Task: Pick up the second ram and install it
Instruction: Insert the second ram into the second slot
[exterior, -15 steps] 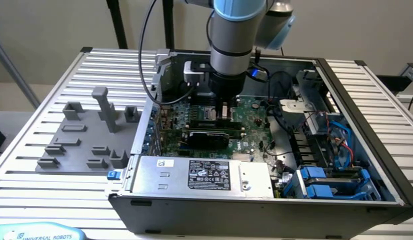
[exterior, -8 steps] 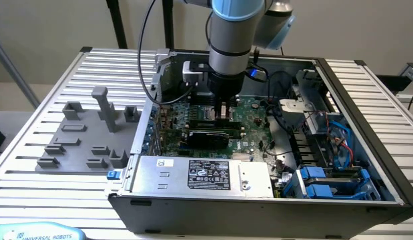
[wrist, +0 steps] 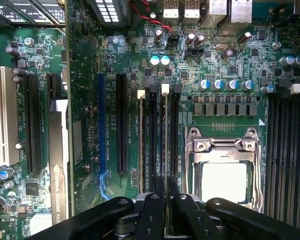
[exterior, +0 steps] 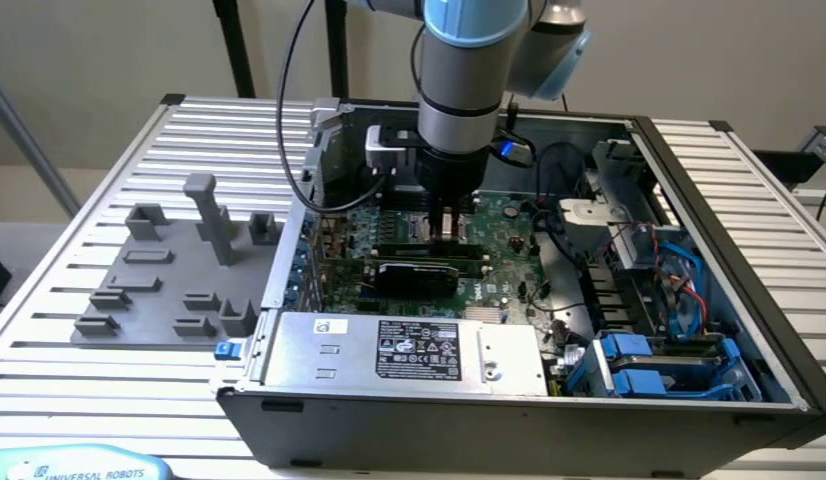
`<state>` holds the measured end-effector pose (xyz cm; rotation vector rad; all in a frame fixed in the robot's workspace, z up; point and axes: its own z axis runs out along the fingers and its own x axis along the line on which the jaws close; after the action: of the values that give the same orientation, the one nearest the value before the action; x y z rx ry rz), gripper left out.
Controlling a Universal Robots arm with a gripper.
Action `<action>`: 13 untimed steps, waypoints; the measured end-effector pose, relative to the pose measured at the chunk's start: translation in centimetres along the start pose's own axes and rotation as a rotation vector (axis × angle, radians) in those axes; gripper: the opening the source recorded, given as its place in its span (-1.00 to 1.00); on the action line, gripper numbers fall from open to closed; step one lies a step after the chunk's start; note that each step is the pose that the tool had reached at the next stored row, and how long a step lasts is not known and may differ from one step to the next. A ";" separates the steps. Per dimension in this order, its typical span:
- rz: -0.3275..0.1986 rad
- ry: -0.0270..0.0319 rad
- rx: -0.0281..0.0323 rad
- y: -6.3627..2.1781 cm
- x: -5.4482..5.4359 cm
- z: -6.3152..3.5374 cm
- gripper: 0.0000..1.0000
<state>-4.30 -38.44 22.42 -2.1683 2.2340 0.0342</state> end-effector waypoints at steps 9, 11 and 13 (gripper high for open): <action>0.000 -0.0002 0.0000 0.00 -0.1 0.07 -0.73; 0.000 0.0000 0.0000 0.00 -0.1 0.10 -0.73; 0.000 0.0001 0.0002 0.00 -0.1 0.15 -0.73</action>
<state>-4.29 -38.30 22.27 -2.1683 2.2339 0.0339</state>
